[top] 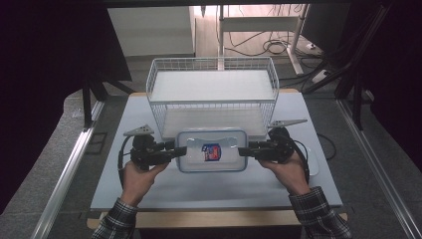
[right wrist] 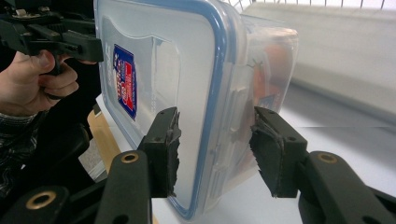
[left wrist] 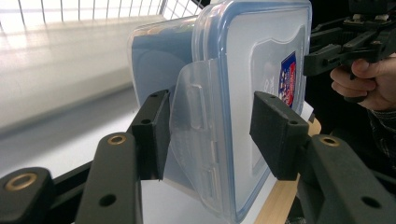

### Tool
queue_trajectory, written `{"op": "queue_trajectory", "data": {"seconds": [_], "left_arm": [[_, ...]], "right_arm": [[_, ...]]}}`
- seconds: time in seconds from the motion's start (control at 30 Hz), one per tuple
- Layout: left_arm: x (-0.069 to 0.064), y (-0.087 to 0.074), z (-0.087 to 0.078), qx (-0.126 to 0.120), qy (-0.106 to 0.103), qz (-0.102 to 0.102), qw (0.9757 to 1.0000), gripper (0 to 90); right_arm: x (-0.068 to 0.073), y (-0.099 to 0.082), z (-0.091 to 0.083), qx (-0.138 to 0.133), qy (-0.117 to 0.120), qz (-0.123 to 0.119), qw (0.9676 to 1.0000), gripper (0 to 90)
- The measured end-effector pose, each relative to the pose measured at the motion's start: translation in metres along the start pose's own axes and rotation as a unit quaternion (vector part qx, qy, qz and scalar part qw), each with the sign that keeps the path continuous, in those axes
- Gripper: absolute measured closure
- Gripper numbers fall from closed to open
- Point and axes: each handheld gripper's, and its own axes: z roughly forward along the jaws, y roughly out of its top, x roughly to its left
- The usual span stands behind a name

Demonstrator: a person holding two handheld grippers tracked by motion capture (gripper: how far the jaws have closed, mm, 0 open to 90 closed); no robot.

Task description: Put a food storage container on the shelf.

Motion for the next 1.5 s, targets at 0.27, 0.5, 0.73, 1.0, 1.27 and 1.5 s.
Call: {"op": "queue_trajectory", "data": {"seconds": [0.27,0.5,0.73,1.0,1.27,1.5], "left_arm": [[-0.003,0.022,-0.005,-0.01,0.004,0.01,0.9999,48.6],[-0.005,0.043,-0.006,-0.017,0.008,0.017,0.9997,48.6],[-0.004,0.066,-0.007,-0.026,0.006,0.024,0.9994,48.6],[0.004,0.091,-0.008,-0.032,-0.003,0.02,0.9993,48.8],[0.012,0.115,-0.012,-0.04,-0.001,0.02,0.999,48.8],[0.016,0.137,-0.013,-0.044,0.006,0.021,0.9988,48.7]], "right_arm": [[0.001,0.022,-0.008,-0.017,-0.001,-0.01,0.9998,52.6],[-0.001,0.04,-0.015,-0.031,-0.003,-0.015,0.9994,52.7],[-0.002,0.057,-0.022,-0.042,-0.006,-0.023,0.9989,52.7],[-0.002,0.083,-0.027,-0.054,-0.012,-0.031,0.998,52.7],[-0.006,0.105,-0.025,-0.06,-0.015,-0.035,0.9975,52.7],[-0.012,0.125,-0.025,-0.069,-0.01,-0.031,0.9971,52.6]]}}
